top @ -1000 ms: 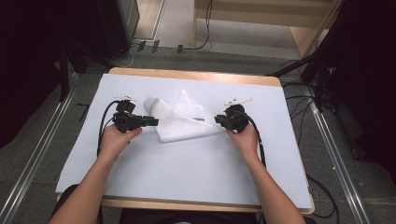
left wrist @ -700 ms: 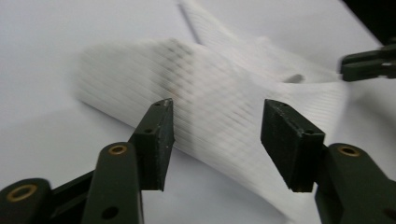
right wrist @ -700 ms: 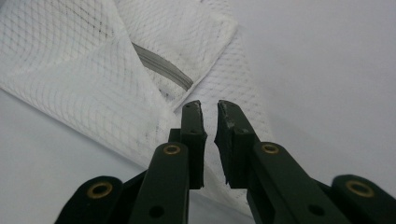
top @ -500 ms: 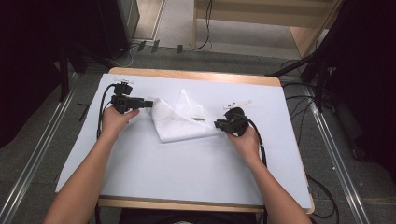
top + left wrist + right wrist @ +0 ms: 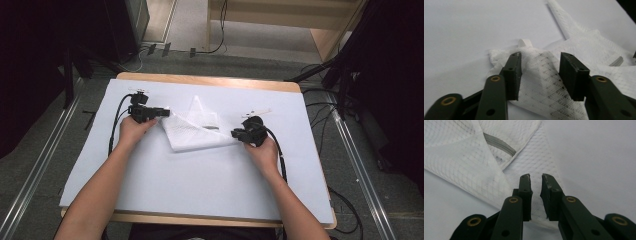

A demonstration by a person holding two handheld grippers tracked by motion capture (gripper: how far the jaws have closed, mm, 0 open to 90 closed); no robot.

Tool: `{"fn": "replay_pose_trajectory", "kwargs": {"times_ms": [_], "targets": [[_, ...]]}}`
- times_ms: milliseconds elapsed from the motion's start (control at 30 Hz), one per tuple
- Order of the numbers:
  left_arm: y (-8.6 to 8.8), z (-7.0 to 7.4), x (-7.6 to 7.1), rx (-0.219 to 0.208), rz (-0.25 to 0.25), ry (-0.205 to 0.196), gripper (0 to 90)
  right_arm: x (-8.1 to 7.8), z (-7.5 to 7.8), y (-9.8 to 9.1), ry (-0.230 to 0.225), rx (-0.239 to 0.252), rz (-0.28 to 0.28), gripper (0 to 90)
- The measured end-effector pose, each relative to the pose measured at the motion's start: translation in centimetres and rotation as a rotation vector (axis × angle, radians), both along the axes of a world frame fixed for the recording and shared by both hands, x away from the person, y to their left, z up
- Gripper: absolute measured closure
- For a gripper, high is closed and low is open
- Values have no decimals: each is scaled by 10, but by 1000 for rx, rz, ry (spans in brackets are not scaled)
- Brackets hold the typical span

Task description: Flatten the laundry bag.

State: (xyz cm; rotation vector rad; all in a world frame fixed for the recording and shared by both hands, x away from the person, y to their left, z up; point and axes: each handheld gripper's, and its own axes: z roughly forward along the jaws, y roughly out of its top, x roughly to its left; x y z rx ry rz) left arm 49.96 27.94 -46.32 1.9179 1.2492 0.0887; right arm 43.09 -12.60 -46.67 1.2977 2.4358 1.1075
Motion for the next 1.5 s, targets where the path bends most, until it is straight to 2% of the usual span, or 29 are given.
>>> {"fn": "replay_pose_trajectory", "kwargs": {"times_ms": [33, 67, 100, 233, 300, 400, 433, 533, 667, 767, 900, 1100, 1167, 1333, 1400, 1500], "targets": [[-4, 1, -2, 54, -11, -22, 631, 0, -1, 0, 9, 1, -8, 787], [-6, 1, -3, 77, -15, -36, 673, 0, -3, 0, 11, -7, -5, 785], [-7, 1, -3, 80, -15, -37, 698, -1, -4, -1, 9, -2, -5, 785], [-5, -1, -1, 32, -19, 3, 815, -3, -5, 0, -3, -5, -7, 785], [-5, 0, -1, 38, -23, 10, 863, -4, -5, 0, -7, -7, -7, 785], [-9, 4, -2, 67, -14, 3, 884, -3, -6, 0, -9, -5, -7, 785], [-10, 7, -3, 61, -8, -2, 887, -3, -6, 0, -10, -4, -5, 785], [-14, 23, -10, 30, -32, -50, 888, -3, -6, 0, -9, -5, -5, 786], [-18, 49, -27, 8, -68, -85, 888, -3, -6, 0, -12, -4, 0, 786], [-21, 68, -47, -9, -104, -116, 888, -4, -6, 1, -23, -12, 0, 809], [-27, 81, -73, -19, -157, -136, 887, -4, -7, 1, -32, -22, -3, 839], [-27, 83, -105, -31, -186, -134, 886, -4, -6, 2, -18, -25, -21, 842], [-25, 81, -114, -39, -180, -131, 886, -2, -3, 2, -41, -42, -7, 840], [-19, 78, -130, -40, -169, -123, 885, 7, 8, 5, -76, 13, -11, 802], [-17, 77, -136, -30, -166, -126, 885, 13, 9, 9, -64, 6, -1, 789], [-12, 77, -143, -40, -152, -131, 884, 20, 7, 15, -59, 9, 5, 765]]}}
